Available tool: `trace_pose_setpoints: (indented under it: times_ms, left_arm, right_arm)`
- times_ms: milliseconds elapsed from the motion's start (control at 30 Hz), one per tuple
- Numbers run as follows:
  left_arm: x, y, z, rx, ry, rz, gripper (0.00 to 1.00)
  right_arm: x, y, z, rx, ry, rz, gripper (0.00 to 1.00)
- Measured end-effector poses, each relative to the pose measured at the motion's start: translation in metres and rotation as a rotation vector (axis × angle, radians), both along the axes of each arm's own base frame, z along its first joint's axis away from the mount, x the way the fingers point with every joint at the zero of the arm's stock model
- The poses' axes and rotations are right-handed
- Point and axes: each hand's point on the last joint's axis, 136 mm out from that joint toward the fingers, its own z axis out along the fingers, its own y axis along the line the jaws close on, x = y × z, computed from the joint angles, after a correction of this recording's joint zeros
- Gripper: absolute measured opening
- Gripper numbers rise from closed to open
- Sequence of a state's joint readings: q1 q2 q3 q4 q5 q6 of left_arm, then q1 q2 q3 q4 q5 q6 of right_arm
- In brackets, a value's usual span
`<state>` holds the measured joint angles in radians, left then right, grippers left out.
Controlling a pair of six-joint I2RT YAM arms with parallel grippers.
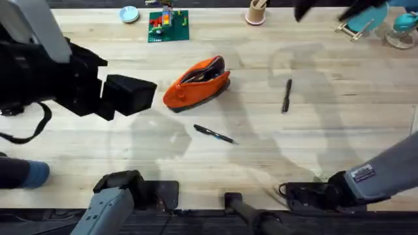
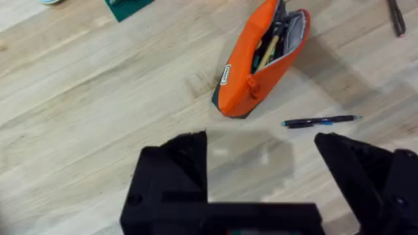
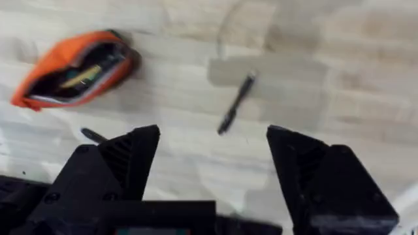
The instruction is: Unzip the bag, pick up the pens from the table one at a time and place them inside, then zip the bag closed.
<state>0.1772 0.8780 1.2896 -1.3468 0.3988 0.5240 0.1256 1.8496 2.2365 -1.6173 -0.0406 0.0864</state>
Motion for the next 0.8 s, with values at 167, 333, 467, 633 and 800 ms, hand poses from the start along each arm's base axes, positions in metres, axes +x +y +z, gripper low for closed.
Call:
trace_pose_setpoints:
  times_ms: [167,333,467,633,800]
  left_arm:
    - [0.000,0.000,0.000,0.000,0.000,0.000,0.995]
    - [0.000,0.000,0.000,0.000,0.000,0.000,0.995]
    - [0.000,0.000,0.000,0.000,0.000,0.000,0.995]
    - [0.000,0.000,0.000,0.000,0.000,0.000,0.994]
    - [0.000,0.000,0.000,0.000,0.000,0.000,0.994]
  right_arm:
    - [-0.024,-0.034,-0.020,-0.007,0.094,-0.093,0.996]
    - [-0.042,-0.062,-0.030,0.002,0.146,-0.186,0.995]
    - [-0.051,-0.069,-0.041,0.007,0.189,-0.222,0.995]
    - [-0.051,-0.063,-0.060,0.009,0.218,-0.207,0.995]
    - [-0.040,-0.054,-0.075,0.022,0.173,-0.203,0.996]
